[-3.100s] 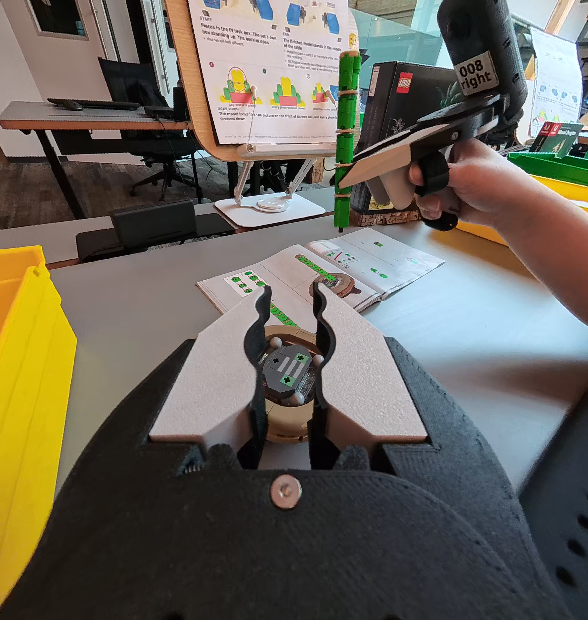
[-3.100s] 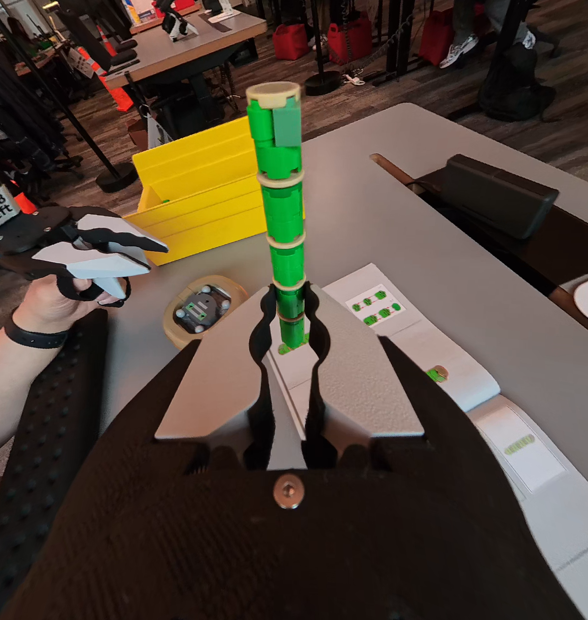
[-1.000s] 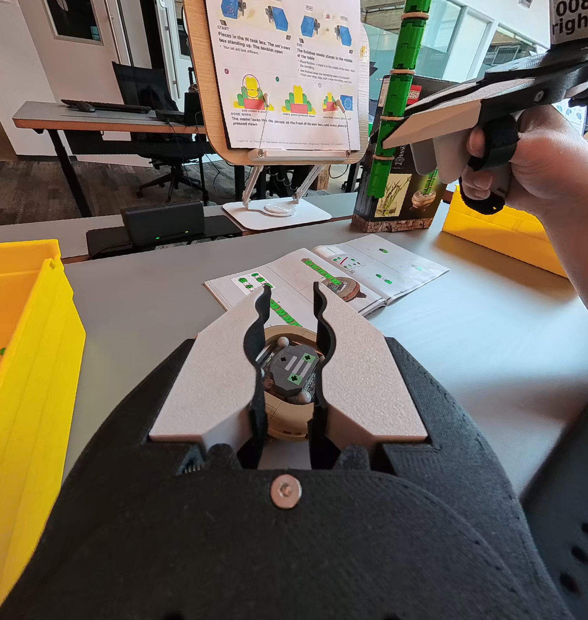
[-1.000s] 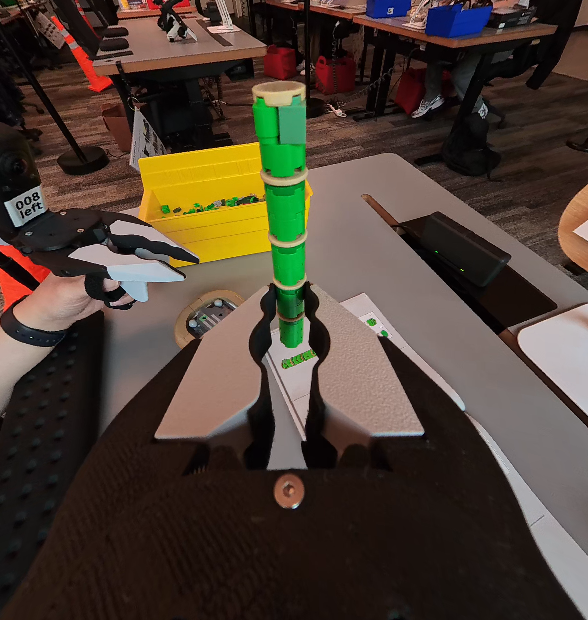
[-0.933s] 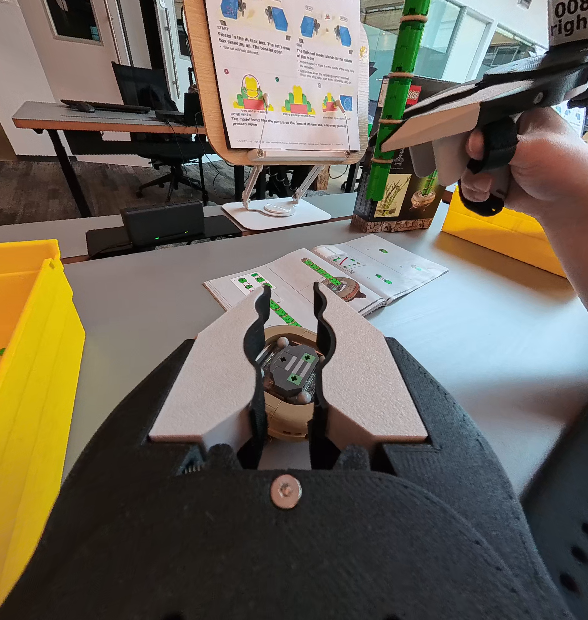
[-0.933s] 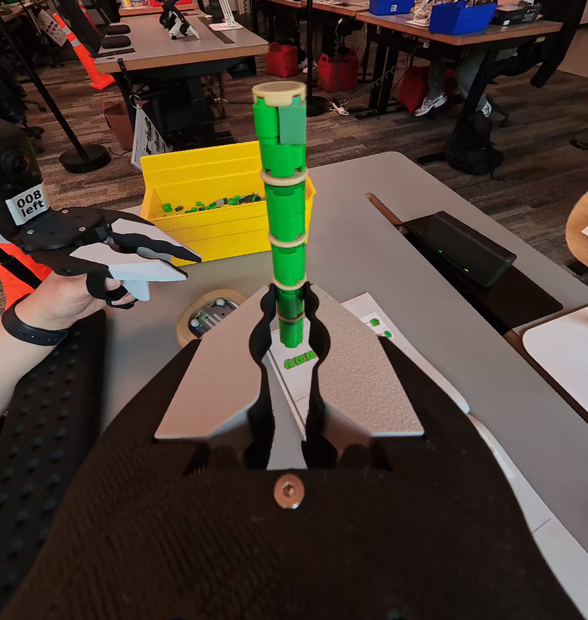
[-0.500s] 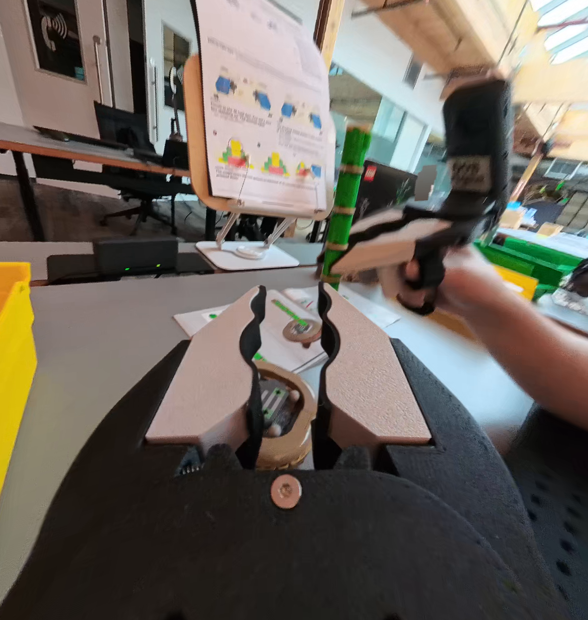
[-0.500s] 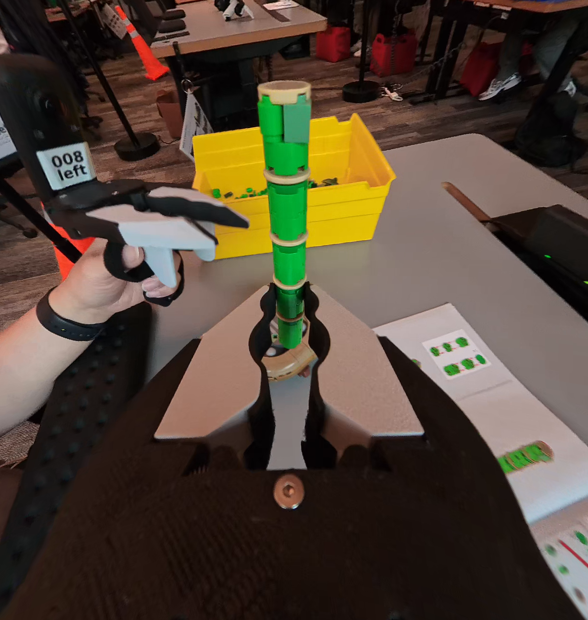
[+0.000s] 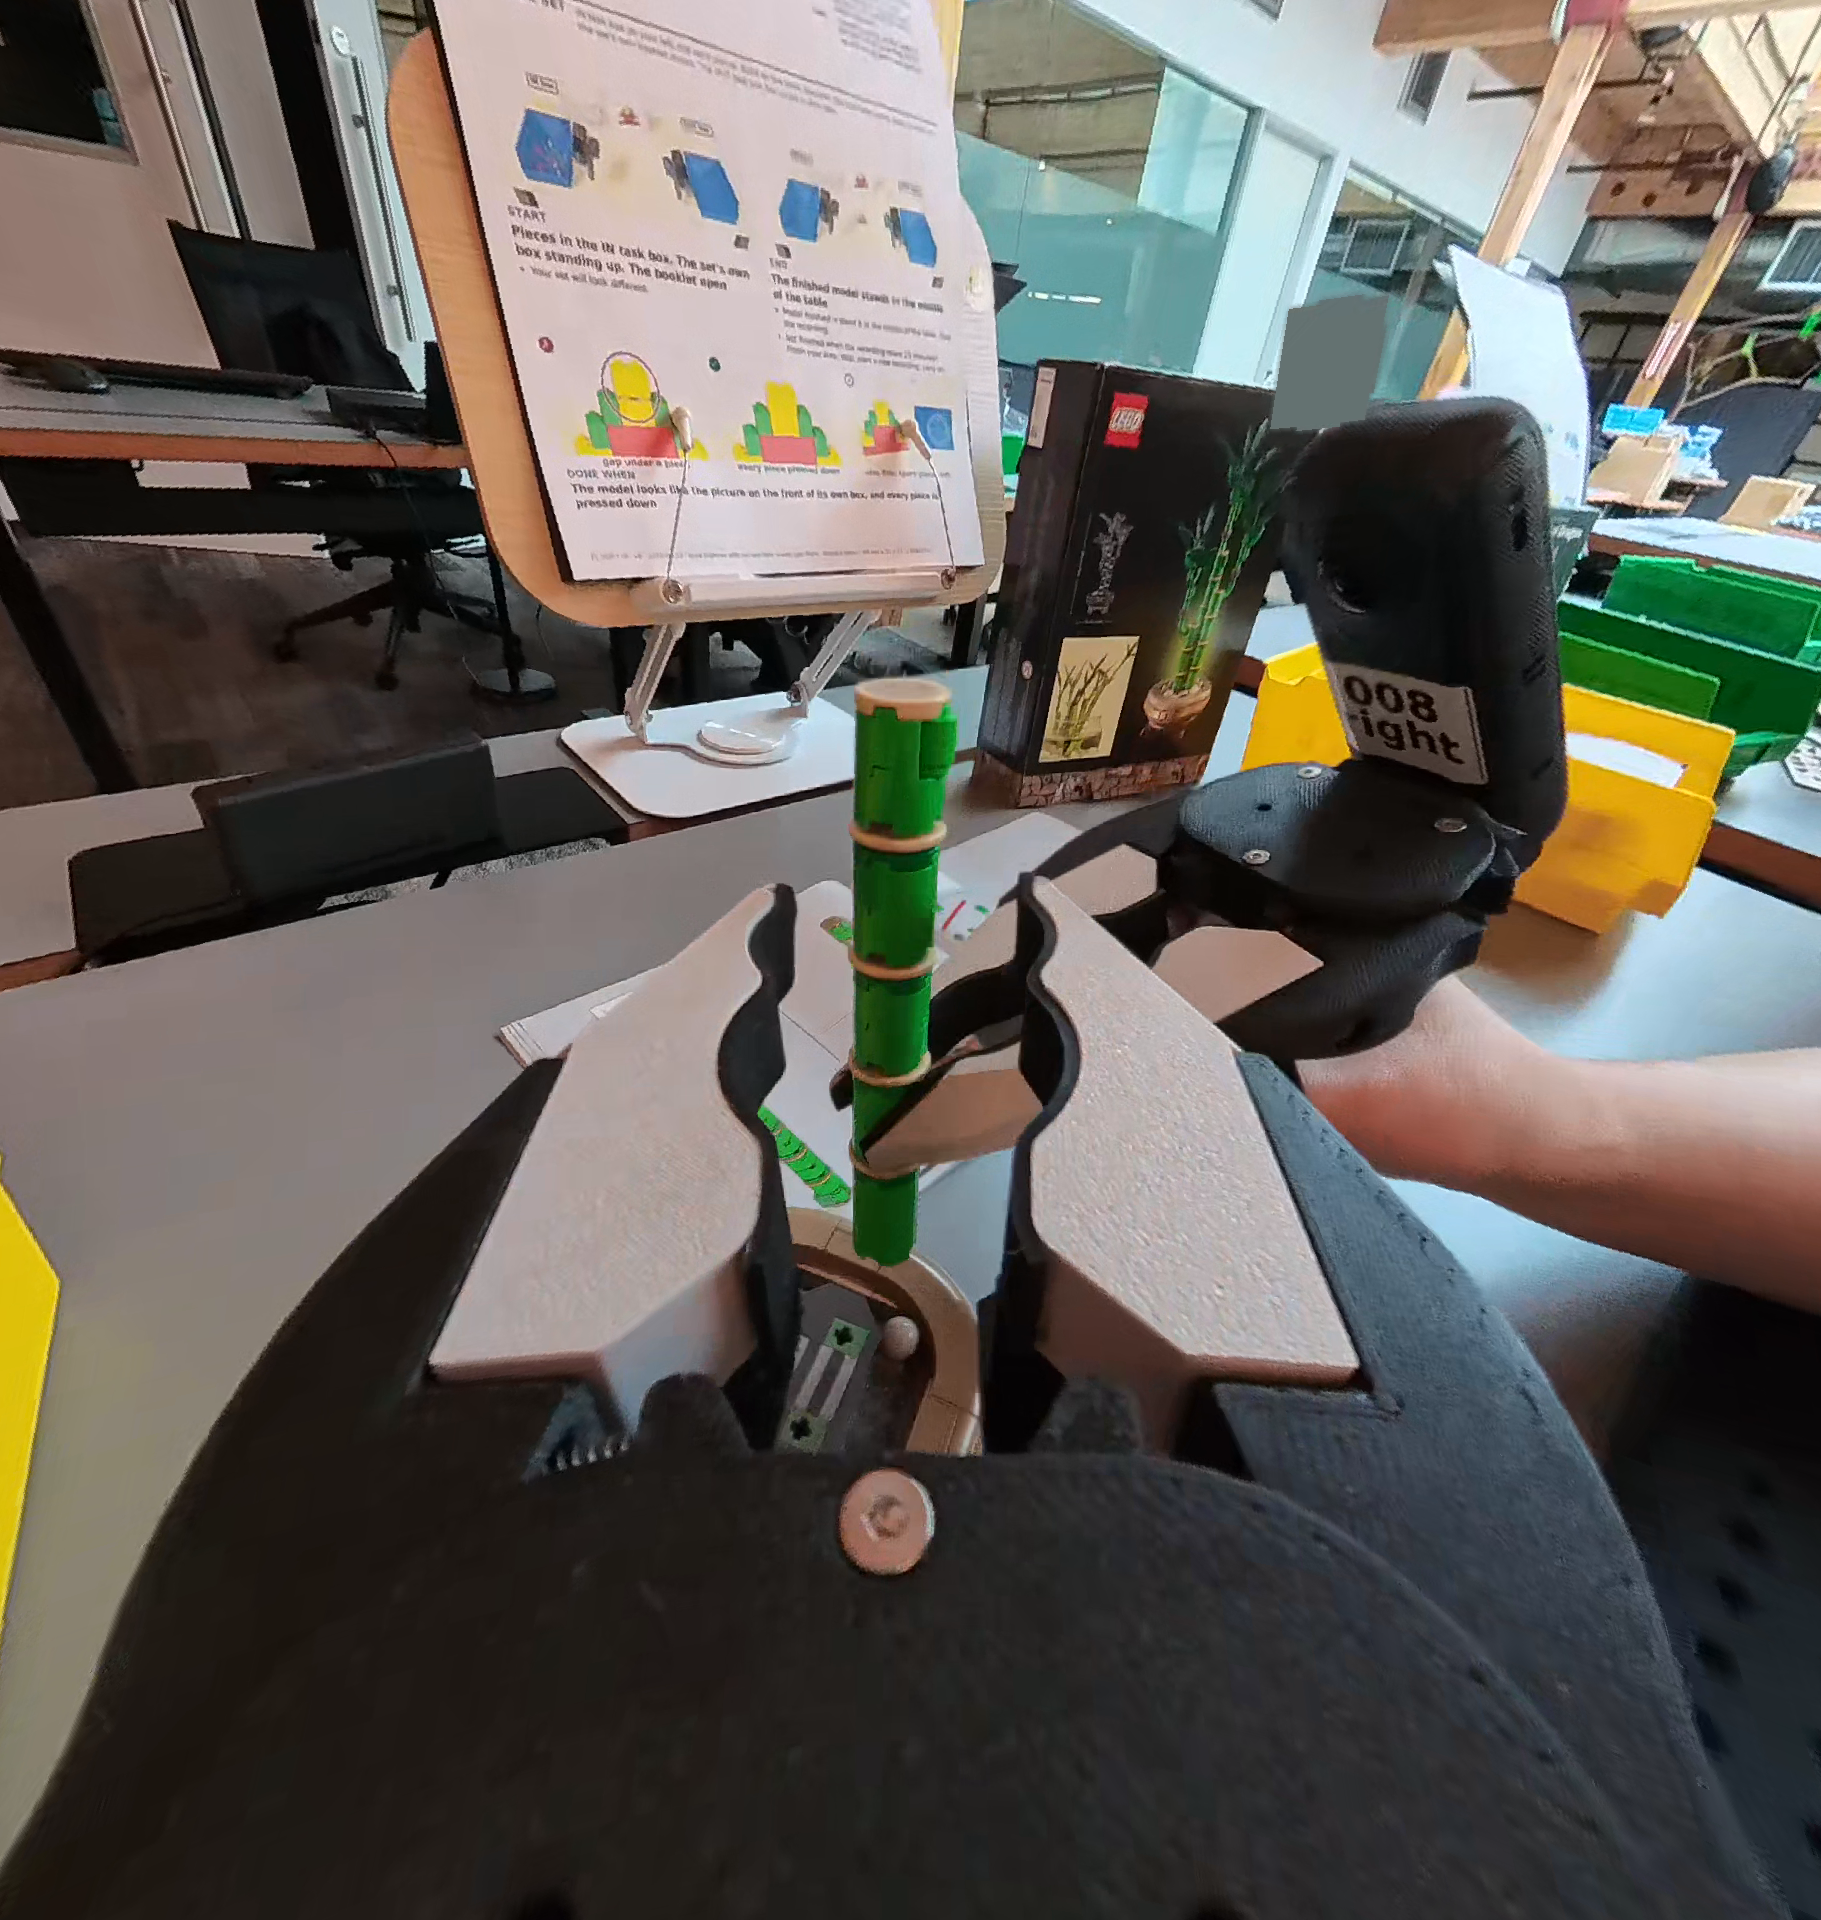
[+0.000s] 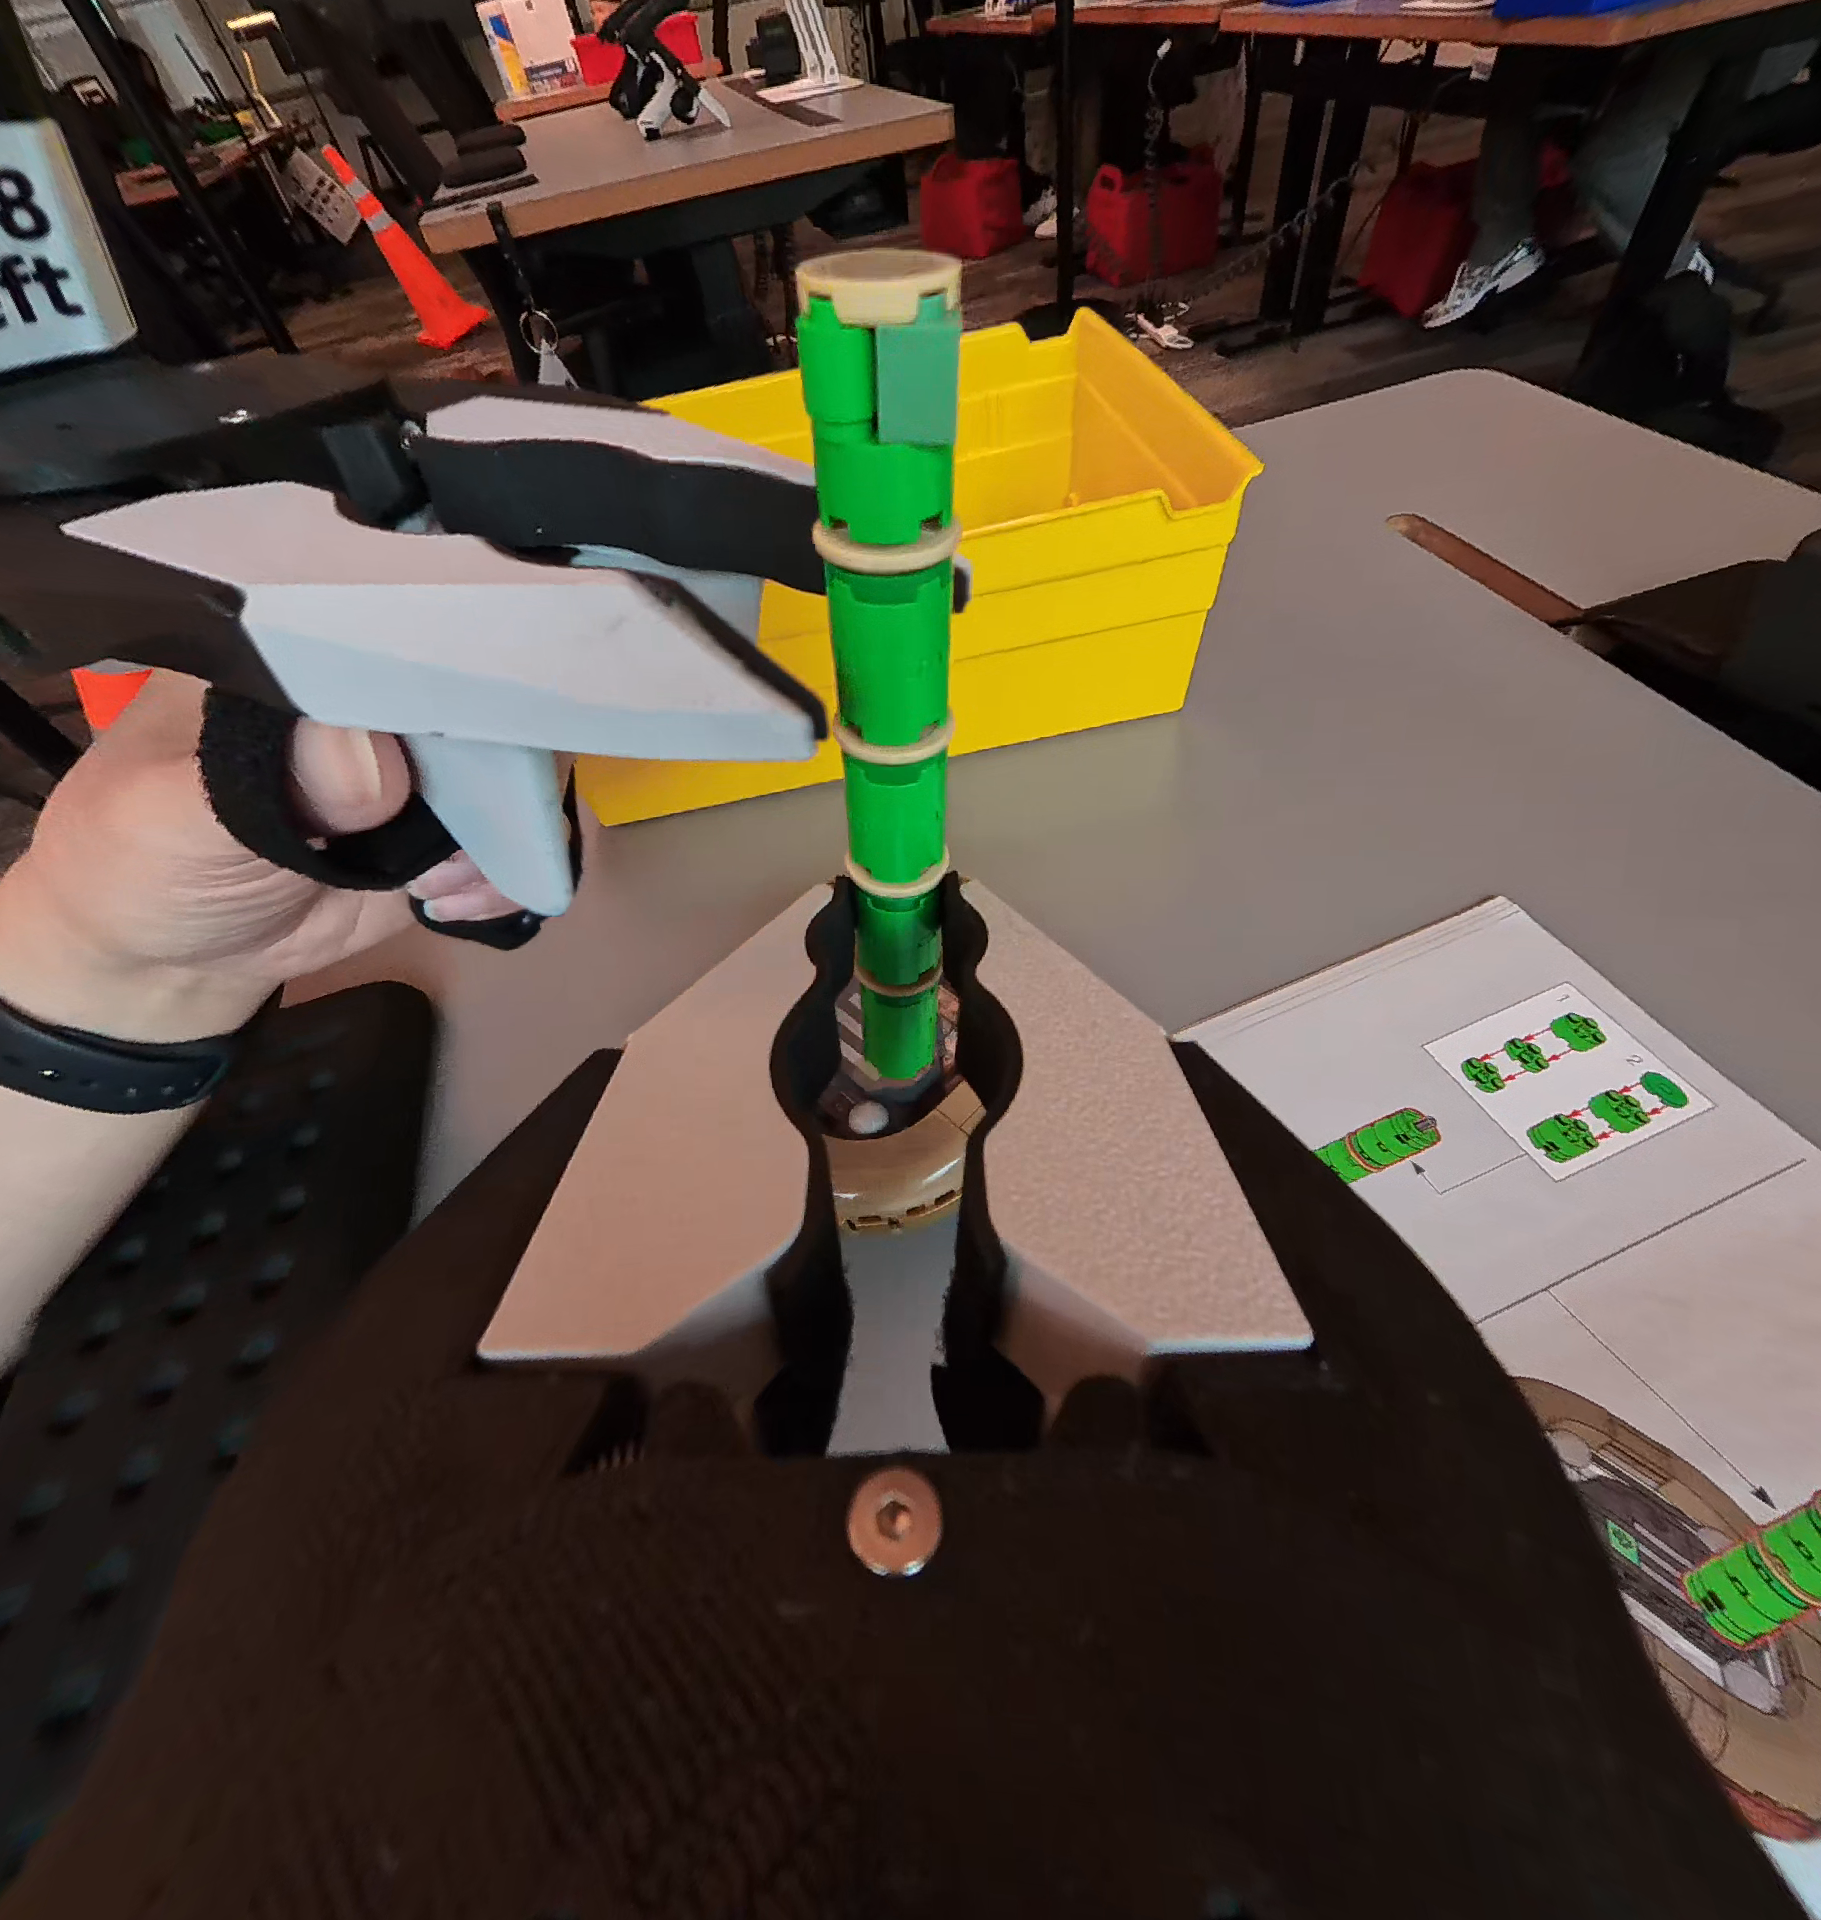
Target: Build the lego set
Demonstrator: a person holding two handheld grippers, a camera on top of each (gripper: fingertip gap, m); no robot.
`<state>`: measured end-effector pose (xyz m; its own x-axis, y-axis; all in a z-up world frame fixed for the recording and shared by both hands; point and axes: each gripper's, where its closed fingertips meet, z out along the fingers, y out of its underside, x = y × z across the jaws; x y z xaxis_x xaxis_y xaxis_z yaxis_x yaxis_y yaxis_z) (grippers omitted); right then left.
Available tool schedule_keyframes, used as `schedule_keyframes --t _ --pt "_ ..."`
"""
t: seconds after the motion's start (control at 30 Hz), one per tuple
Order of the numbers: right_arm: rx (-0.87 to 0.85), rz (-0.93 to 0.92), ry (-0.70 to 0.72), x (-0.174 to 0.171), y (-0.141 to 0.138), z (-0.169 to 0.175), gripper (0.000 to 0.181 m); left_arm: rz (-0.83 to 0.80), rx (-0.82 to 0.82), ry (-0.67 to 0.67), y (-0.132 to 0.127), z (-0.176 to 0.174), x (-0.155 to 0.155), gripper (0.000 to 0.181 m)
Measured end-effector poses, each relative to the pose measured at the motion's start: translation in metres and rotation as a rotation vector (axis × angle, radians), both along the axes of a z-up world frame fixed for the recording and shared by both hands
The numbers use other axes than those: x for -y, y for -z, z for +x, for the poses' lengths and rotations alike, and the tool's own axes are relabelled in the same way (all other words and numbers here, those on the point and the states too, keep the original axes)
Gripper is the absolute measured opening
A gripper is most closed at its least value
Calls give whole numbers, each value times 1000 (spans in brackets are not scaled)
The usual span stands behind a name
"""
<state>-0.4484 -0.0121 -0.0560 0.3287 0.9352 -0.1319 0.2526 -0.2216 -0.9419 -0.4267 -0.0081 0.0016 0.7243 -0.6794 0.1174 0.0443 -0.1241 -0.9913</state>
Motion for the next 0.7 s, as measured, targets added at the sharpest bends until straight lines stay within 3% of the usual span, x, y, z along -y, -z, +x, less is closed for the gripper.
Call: schedule_keyframes --t 0.4,0.7 --pt "28 -1 5 2 5 -7 16 -84 -110 15 30 4 -9 17" --pt "-19 -186 -64 5 4 -12 16 -233 65 154 29 -3 -11 16"
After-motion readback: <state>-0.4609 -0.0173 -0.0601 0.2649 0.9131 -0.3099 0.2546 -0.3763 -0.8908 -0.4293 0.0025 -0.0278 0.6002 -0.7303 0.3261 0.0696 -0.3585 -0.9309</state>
